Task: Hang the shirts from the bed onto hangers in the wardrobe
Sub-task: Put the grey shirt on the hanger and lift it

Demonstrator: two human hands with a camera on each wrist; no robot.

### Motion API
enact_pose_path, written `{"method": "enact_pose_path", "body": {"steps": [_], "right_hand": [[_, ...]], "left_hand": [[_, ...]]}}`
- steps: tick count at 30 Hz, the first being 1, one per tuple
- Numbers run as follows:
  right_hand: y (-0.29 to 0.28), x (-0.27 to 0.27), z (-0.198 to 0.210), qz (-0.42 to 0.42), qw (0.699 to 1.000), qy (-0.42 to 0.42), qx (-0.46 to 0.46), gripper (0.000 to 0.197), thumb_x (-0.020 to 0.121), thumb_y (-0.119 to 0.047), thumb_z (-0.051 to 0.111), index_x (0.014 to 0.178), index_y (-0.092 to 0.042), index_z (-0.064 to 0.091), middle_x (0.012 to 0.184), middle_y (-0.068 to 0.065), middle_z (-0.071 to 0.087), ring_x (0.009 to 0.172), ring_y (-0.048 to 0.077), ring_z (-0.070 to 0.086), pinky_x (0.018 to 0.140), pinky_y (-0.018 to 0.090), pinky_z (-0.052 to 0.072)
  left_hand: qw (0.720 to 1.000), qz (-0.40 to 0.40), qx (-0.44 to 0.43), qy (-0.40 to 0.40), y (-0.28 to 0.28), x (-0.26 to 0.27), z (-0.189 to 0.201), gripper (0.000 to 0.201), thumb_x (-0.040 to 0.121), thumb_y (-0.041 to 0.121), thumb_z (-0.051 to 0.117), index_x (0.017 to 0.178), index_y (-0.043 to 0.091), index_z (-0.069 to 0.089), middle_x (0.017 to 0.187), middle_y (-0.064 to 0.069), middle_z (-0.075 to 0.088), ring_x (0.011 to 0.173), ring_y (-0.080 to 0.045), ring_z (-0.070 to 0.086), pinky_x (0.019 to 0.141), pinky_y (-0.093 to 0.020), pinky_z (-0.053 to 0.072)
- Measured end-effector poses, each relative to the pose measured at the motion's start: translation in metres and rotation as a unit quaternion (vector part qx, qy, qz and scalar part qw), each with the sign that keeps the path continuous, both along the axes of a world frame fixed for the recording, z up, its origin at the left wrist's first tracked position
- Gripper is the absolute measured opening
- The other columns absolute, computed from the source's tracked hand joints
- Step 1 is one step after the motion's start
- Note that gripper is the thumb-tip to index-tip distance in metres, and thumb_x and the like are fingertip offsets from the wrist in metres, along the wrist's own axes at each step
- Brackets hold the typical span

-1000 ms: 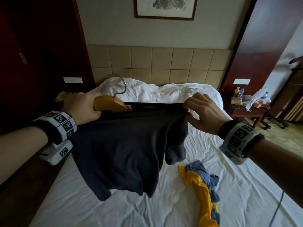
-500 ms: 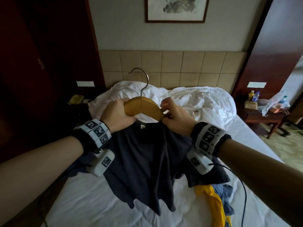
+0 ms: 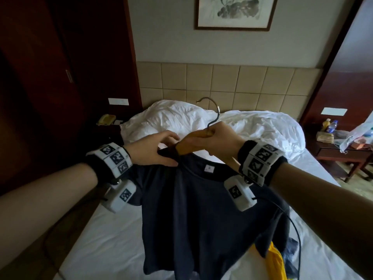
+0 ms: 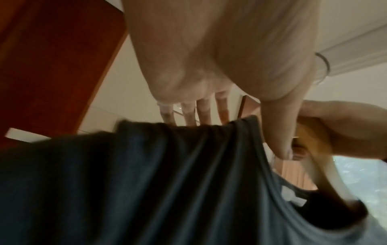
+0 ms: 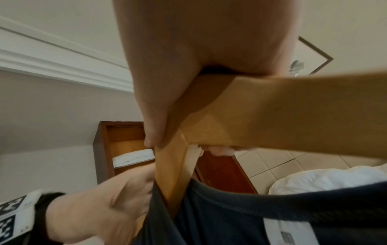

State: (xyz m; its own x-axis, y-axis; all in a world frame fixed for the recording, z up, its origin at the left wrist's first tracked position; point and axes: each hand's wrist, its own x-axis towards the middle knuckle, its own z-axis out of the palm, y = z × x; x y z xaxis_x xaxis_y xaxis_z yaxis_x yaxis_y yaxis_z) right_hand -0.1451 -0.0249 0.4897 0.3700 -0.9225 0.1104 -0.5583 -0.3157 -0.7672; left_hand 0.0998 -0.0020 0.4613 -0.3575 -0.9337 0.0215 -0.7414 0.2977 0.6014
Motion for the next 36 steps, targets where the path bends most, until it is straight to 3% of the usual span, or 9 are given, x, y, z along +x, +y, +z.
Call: {"method": "enact_pose_path", "body": {"steps": [3, 5, 8, 10, 12, 20, 26, 30, 36], "right_hand": [[-0.003, -0.009, 0.003, -0.011, 1.000, -0.020, -0.006, 0.042, 0.070, -0.052, 0.082, 0.078, -0.012, 0.074, 0.056, -0.006, 0.061, 0.053, 0.004, 0.058, 0.052, 0.017, 0.048], [-0.001, -0.015, 0.007, -0.005, 1.000, -0.026, -0.005, 0.032, 0.074, -0.051, 0.080, 0.072, -0.019, 0.075, 0.055, -0.014, 0.064, 0.055, -0.001, 0.061, 0.055, 0.014, 0.049], [-0.002, -0.020, 0.013, 0.008, 0.999, -0.019, -0.024, 0.036, 0.079, -0.046, 0.078, 0.050, -0.027, 0.069, 0.055, -0.012, 0.067, 0.057, 0.004, 0.066, 0.062, 0.021, 0.055], [-0.009, -0.021, 0.016, -0.013, 0.999, -0.004, -0.043, 0.041, 0.073, -0.057, 0.078, 0.061, -0.019, 0.071, 0.061, 0.002, 0.070, 0.064, 0.017, 0.069, 0.074, 0.037, 0.058], [-0.014, -0.023, 0.016, -0.020, 0.999, 0.008, -0.044, 0.055, 0.069, -0.064, 0.077, 0.075, -0.009, 0.073, 0.062, 0.007, 0.070, 0.064, 0.016, 0.069, 0.077, 0.040, 0.058], [-0.013, -0.027, 0.018, -0.033, 0.998, -0.010, -0.053, 0.052, 0.072, -0.057, 0.078, 0.077, -0.006, 0.072, 0.061, 0.009, 0.069, 0.062, 0.021, 0.069, 0.071, 0.036, 0.057], [-0.013, -0.026, 0.019, -0.026, 0.998, -0.016, -0.058, 0.046, 0.072, -0.055, 0.078, 0.075, -0.010, 0.073, 0.060, 0.009, 0.068, 0.058, 0.016, 0.066, 0.064, 0.030, 0.053], [-0.014, -0.025, 0.016, -0.012, 0.998, -0.005, -0.058, 0.050, 0.070, -0.057, 0.078, 0.071, -0.008, 0.074, 0.058, 0.007, 0.067, 0.055, 0.011, 0.063, 0.064, 0.030, 0.053], [-0.014, -0.020, 0.010, -0.029, 0.999, 0.004, -0.045, 0.048, 0.074, -0.053, 0.079, 0.059, -0.009, 0.066, 0.059, 0.012, 0.066, 0.052, 0.010, 0.060, 0.065, 0.031, 0.051]], "left_hand": [[0.995, 0.028, 0.055, -0.078, 0.003, 0.038, -0.004, 0.099, 0.066, 0.038, 0.089, 0.147, 0.031, 0.032, 0.132, 0.015, 0.050, 0.120, 0.000, 0.048, 0.100, -0.018, 0.041], [0.993, 0.045, 0.064, -0.088, 0.006, 0.057, -0.015, 0.092, 0.065, 0.028, 0.091, 0.143, 0.025, 0.042, 0.130, 0.010, 0.055, 0.120, -0.006, 0.052, 0.103, -0.022, 0.043], [0.980, 0.122, 0.027, -0.152, 0.007, 0.079, -0.037, 0.046, 0.064, 0.038, 0.088, 0.101, 0.019, 0.068, 0.098, 0.001, 0.070, 0.098, -0.018, 0.066, 0.088, -0.038, 0.054], [0.968, 0.174, -0.002, -0.183, 0.008, 0.091, -0.049, 0.036, 0.060, 0.055, 0.076, 0.074, 0.024, 0.066, 0.078, 0.000, 0.068, 0.079, -0.020, 0.067, 0.074, -0.040, 0.056], [0.959, 0.197, -0.020, -0.204, 0.010, 0.098, -0.059, 0.031, 0.069, 0.048, 0.078, 0.064, 0.021, 0.063, 0.070, -0.001, 0.064, 0.073, -0.020, 0.065, 0.070, -0.038, 0.055], [0.932, 0.266, -0.010, -0.246, 0.016, 0.131, -0.095, 0.018, 0.087, 0.034, 0.071, 0.092, 0.021, 0.061, 0.099, -0.008, 0.066, 0.091, -0.026, 0.064, 0.080, -0.040, 0.054], [0.918, 0.271, 0.024, -0.289, 0.026, 0.125, -0.108, 0.019, 0.088, 0.032, 0.069, 0.079, 0.023, 0.057, 0.092, -0.003, 0.065, 0.085, -0.023, 0.065, 0.077, -0.036, 0.055], [0.906, 0.279, 0.044, -0.315, 0.030, 0.132, -0.108, 0.017, 0.090, 0.032, 0.067, 0.099, 0.017, 0.065, 0.099, 0.000, 0.063, 0.092, -0.023, 0.065, 0.079, -0.035, 0.054], [0.968, 0.153, 0.023, -0.196, 0.017, 0.111, -0.048, 0.097, 0.077, 0.035, 0.083, 0.154, 0.020, 0.027, 0.149, -0.003, 0.037, 0.139, -0.022, 0.035, 0.114, -0.036, 0.032]]}}
